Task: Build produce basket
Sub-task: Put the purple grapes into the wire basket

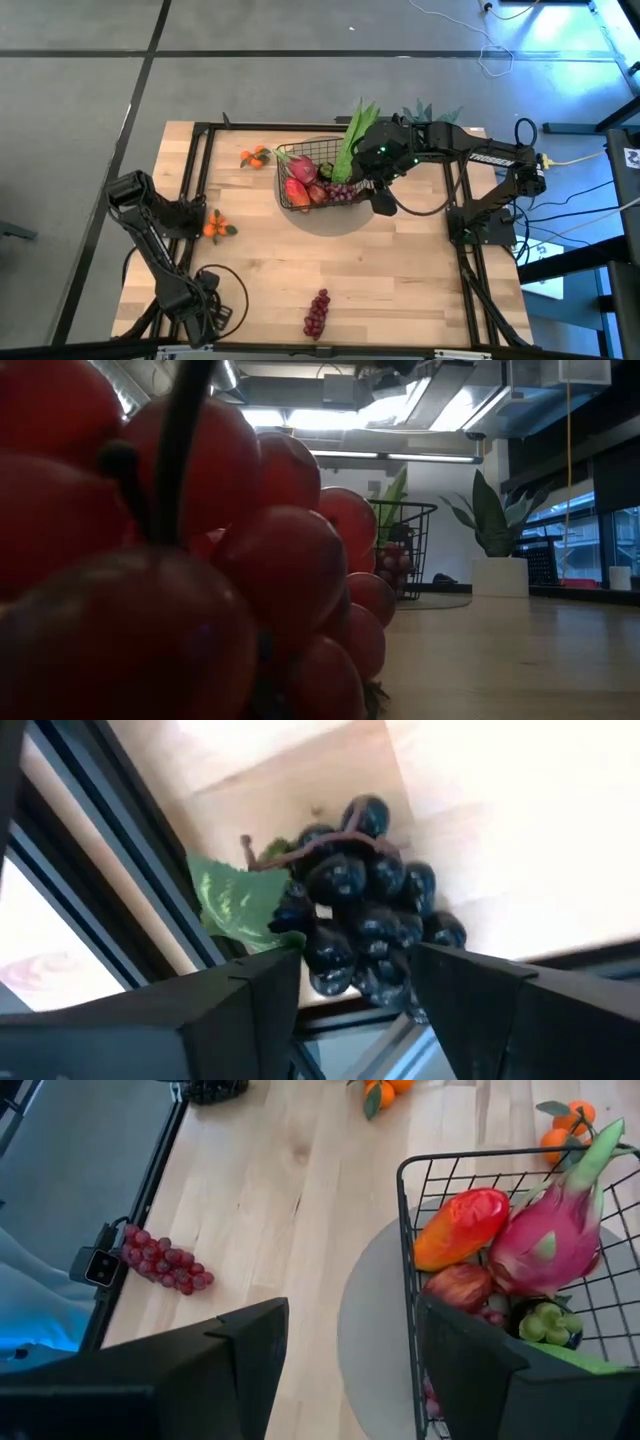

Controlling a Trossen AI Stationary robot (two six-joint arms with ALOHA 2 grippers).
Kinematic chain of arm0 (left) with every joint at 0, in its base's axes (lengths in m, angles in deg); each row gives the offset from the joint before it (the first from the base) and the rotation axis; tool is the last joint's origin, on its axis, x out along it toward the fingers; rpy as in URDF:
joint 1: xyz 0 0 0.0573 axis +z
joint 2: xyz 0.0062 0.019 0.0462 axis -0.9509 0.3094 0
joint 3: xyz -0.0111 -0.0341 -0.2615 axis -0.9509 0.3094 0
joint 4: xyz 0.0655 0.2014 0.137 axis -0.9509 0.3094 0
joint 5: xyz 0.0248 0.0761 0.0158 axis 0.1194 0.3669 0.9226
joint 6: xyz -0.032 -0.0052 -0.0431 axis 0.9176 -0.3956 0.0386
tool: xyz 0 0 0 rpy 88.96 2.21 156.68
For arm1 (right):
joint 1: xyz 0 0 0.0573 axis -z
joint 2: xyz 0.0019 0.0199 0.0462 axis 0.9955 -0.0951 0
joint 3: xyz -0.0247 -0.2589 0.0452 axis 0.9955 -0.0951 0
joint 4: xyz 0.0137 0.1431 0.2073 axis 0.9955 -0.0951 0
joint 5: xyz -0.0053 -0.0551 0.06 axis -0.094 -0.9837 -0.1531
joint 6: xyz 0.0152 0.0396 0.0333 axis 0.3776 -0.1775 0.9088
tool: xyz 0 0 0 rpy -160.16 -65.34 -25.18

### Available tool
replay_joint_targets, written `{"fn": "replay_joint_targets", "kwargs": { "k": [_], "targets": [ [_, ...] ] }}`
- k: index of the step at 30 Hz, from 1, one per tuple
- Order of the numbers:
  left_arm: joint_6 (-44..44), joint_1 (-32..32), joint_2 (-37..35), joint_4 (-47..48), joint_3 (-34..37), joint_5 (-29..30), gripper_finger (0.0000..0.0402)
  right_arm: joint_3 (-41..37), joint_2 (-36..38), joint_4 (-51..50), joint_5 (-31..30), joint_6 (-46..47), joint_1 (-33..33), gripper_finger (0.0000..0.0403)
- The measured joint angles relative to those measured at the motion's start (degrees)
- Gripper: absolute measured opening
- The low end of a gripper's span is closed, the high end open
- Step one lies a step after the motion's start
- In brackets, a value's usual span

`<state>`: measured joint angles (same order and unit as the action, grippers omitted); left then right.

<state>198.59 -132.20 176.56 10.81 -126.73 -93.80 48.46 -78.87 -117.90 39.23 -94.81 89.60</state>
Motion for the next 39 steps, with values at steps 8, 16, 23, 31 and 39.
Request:
{"fn": "replay_joint_targets", "kwargs": {
  "k": [8, 16, 23, 31, 39],
  "targets": [
    [-0.17, 0.04, 0.00, 1.45, 0.00, 0.19, 0.0122, 0.00, 0.00, -0.02, 0.01, 0.57, 0.00, 0.0207],
    [-0.35, 0.04, 0.10, 2.40, 0.00, 0.18, 0.0041, 0.00, 0.00, -0.02, 0.02, 0.49, 0.00, 0.0207],
    [-0.33, 0.04, 0.13, 3.05, 0.00, 1.61, 0.0004, 0.00, 0.00, -0.04, 0.02, 0.47, 0.00, 0.0207],
    [-0.67, 1.02, 0.13, 3.12, -0.24, 4.51, 0.0001, 0.00, 0.00, -0.09, 0.03, 0.17, 0.00, 0.0207],
    [-5.30, 3.33, 0.13, 6.39, -5.10, 9.11, 0.0000, 0.00, 0.00, -0.59, 0.02, -0.20, 0.00, 0.0207]
  ]
}}
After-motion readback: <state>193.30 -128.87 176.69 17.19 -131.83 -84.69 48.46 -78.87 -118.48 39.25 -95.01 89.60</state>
